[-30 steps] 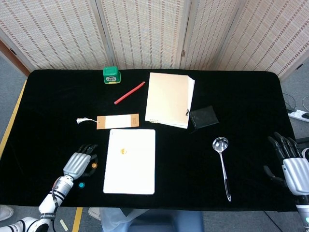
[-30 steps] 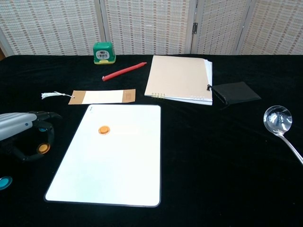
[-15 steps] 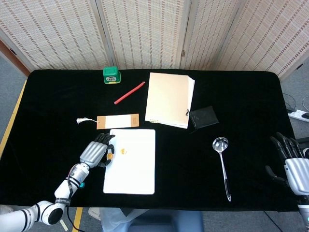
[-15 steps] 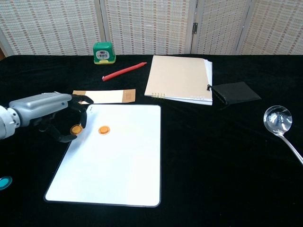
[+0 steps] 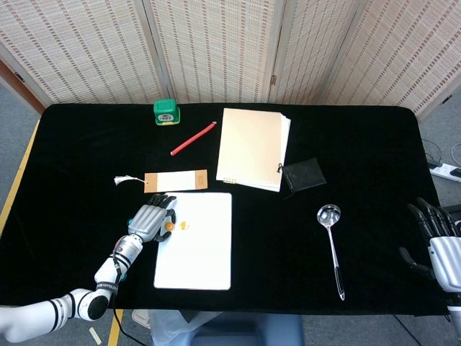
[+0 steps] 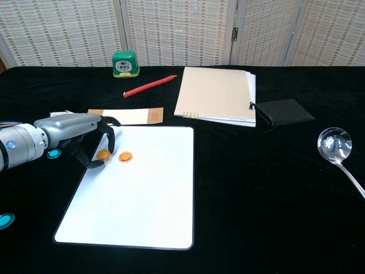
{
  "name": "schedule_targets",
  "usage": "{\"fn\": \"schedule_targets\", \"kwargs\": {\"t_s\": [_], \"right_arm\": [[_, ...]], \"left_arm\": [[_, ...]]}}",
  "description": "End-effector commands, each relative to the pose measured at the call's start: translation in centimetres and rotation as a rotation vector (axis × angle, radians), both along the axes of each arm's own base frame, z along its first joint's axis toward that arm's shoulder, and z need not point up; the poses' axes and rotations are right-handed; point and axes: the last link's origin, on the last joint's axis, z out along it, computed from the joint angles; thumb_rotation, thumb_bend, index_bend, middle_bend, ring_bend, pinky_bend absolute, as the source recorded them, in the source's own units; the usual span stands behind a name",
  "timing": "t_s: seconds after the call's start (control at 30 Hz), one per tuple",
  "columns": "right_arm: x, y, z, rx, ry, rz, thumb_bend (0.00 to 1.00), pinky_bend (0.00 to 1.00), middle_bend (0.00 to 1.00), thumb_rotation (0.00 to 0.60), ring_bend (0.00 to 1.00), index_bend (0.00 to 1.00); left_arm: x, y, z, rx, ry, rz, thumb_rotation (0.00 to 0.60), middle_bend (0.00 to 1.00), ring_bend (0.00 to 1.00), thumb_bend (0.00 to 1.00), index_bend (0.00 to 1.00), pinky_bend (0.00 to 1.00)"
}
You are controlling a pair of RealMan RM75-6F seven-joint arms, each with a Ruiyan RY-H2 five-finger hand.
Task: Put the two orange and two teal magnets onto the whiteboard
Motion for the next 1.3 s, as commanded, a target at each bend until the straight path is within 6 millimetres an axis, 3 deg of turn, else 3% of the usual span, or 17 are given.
{"fn": "schedule_targets", "kwargs": {"t_s": [0.03, 0.37, 0.57, 0.67, 0.9, 1.1, 1.3], "right_arm": [[0.0, 0.0, 0.0, 0.002, 0.000, 0.001, 0.37, 0.00, 0.00, 0.600, 0.00, 0.00], [-0.1, -0.2, -0.1, 0.006, -0.001, -0.003, 0.37, 0.00, 0.00, 0.600, 0.00, 0.00], [-0.1, -0.1, 0.0, 0.000, -0.003, -0.003, 0.37, 0.00, 0.00, 0.600, 0.00, 0.00], [0.0, -0.2, 0.0, -0.001, -0.003, 0.000, 0.37, 0.00, 0.00, 0.600, 0.00, 0.00], [0.1, -0.2, 0.0, 0.003, -0.004, 0.004, 0.37, 0.00, 0.00, 0.600, 0.00, 0.00], [0.2, -0.4, -0.3, 0.011, -0.005, 0.010, 0.37, 0.00, 0.00, 0.600, 0.00, 0.00], [0.5, -0.6, -0.3, 0.013, 0.000, 0.018, 0.37, 0.00, 0.00, 0.600, 0.00, 0.00]], "left_arm": [[-0.1, 0.1, 0.1, 0.003, 0.004, 0.006, 0.600, 0.11, 0.00, 0.40, 0.50, 0.00], [-0.2, 0.6, 0.2, 0.011, 0.007, 0.020, 0.600, 0.11, 0.00, 0.40, 0.48, 0.00], [-0.1, 0.5, 0.6, 0.012, 0.013, 0.021, 0.600, 0.11, 0.00, 0.40, 0.36, 0.00], [-0.4, 0.5, 1.3, 0.029, 0.002, 0.032, 0.600, 0.11, 0.00, 0.40, 0.35, 0.00], [-3.9, 0.6, 3.6, 0.097, -0.001, 0.118, 0.600, 0.11, 0.00, 0.40, 0.42, 0.00], [-6.9, 0.1, 4.2, 0.108, 0.023, 0.177, 0.600, 0.11, 0.00, 0.40, 0.43, 0.00], [-8.5, -0.3, 4.2, 0.109, 0.030, 0.208, 0.600, 0.11, 0.00, 0.40, 0.43, 0.00]]}}
